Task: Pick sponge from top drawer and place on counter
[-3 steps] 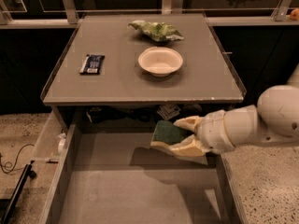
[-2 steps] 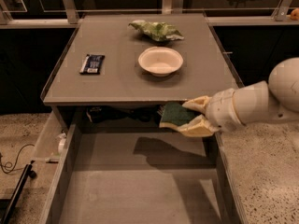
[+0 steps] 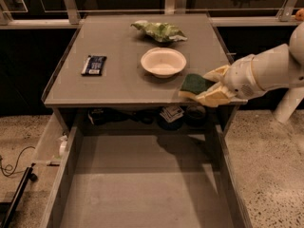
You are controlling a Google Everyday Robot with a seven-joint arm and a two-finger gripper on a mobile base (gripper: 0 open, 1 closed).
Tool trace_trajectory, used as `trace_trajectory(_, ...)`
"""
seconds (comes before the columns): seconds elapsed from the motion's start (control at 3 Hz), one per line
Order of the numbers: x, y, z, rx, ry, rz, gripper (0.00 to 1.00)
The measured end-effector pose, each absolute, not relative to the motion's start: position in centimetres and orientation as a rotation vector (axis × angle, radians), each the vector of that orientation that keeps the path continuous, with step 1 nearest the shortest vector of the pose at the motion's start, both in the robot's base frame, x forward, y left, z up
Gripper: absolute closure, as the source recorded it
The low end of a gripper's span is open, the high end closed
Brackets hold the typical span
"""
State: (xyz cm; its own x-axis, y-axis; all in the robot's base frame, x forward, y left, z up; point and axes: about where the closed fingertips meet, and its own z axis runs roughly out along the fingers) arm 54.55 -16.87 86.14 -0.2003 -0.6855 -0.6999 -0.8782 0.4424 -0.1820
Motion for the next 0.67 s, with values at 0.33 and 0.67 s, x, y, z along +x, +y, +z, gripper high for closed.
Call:
trace_trajectory(0.33,57.3,-19.9,87.5,-1.21,1.979,0.339,1.0)
trace_trajectory(0.67,59.3,-22.3,86.6,-1.103,1.987,0.374,1.0)
